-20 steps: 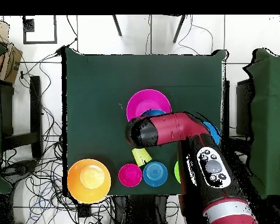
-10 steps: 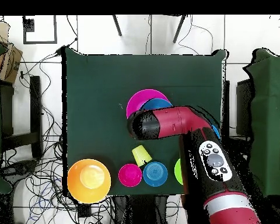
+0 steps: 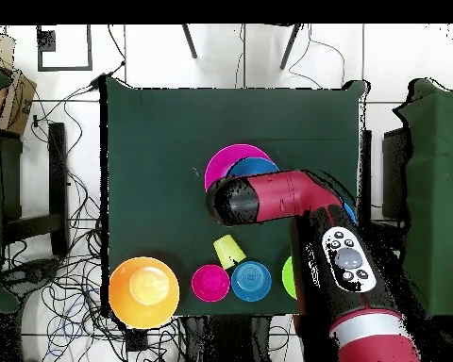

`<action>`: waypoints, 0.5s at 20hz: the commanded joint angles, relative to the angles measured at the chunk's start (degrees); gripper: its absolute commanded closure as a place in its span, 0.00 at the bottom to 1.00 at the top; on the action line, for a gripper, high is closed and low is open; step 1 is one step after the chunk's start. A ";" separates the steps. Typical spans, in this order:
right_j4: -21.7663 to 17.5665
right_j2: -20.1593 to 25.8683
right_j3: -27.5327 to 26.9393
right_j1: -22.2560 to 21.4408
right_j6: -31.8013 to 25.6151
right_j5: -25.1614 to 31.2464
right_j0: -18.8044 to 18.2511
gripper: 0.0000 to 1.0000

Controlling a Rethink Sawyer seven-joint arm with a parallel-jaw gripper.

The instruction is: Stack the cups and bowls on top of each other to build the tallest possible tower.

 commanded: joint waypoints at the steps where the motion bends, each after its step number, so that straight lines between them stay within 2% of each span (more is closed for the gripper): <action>1: 0.26 2.84 0.08 0.24 -3.88 4.32 0.39 0.00; 6: 2.08 3.29 1.62 -3.57 -5.57 8.02 -0.58 0.00; 10: 5.00 3.55 2.13 -9.92 -8.27 16.25 -0.83 0.00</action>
